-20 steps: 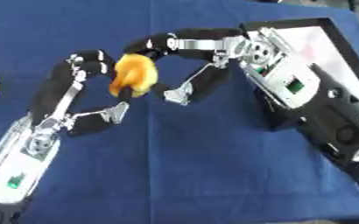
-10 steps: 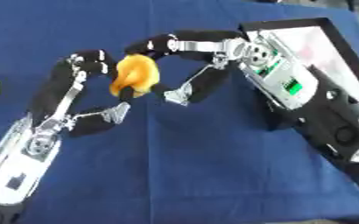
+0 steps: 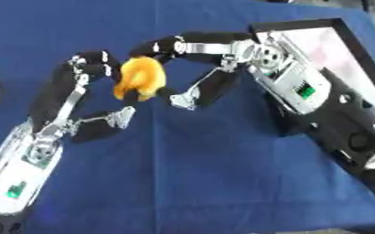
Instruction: Pick up the objects with one hand, pass them to the other hand, and then place them into the box on the other side of the table.
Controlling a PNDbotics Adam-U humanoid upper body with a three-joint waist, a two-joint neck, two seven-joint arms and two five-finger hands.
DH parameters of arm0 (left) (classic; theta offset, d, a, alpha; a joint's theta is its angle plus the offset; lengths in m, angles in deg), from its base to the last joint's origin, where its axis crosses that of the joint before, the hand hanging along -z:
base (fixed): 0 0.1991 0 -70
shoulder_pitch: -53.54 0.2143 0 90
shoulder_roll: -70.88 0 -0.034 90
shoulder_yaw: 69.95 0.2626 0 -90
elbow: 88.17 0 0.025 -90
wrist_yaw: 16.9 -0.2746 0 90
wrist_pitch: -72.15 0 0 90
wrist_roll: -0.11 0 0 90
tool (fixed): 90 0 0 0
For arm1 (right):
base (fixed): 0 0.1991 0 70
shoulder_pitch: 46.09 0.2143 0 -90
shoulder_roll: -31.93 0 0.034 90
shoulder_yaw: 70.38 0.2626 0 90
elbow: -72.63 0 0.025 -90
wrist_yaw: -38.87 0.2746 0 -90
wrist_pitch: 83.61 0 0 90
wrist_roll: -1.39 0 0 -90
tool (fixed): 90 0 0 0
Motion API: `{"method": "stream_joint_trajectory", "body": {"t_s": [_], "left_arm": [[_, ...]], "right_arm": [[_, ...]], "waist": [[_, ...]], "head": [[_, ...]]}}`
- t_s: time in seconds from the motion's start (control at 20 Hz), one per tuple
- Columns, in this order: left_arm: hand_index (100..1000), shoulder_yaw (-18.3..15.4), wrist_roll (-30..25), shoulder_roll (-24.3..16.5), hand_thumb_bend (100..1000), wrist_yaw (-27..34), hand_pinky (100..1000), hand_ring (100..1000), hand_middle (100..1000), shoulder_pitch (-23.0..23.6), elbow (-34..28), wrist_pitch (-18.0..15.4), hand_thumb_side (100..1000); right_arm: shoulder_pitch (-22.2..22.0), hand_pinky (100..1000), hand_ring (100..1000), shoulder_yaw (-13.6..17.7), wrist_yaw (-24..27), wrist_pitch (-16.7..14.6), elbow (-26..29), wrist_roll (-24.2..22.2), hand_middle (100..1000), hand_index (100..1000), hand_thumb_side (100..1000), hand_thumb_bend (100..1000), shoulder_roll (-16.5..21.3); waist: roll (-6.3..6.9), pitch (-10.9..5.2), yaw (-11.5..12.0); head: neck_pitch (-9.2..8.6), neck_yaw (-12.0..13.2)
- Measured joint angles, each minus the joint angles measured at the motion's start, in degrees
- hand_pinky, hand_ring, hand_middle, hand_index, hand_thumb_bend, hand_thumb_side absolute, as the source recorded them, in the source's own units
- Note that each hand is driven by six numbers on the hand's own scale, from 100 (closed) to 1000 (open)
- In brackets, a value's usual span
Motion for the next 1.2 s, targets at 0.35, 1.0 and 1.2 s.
{"method": "stream_joint_trajectory", "body": {"t_s": [0.35, 1.0, 1.2], "left_arm": [[444, 0.18, 1.05, 0.02, 100, -0.61, 750, 565, 519, -0.01, -0.52, -0.41, 232], [445, 0.47, 2.93, 0.03, 100, -1.47, 749, 564, 520, -0.01, -1.60, -1.13, 220], [446, 0.68, 3.15, 0.05, 100, -1.55, 750, 564, 520, -0.01, -1.60, -1.17, 228]], "right_arm": [[-0.16, 830, 1000, 0.00, 0.26, 0.04, -0.35, 0.68, 708, 952, 201, 100, -0.20], [-0.47, 728, 892, -0.02, 4.03, 1.76, -0.38, 4.31, 596, 805, 199, 100, -0.45], [-0.50, 722, 867, -0.14, 5.99, 2.33, -0.70, 4.12, 587, 790, 202, 100, -0.51]], "waist": [[0.00, 0.00, 0.00], [0.00, 0.00, -0.08], [0.00, 0.00, -0.08]], "head": [[-0.04, -0.26], [-0.05, -0.69], [-0.05, -0.77]]}}
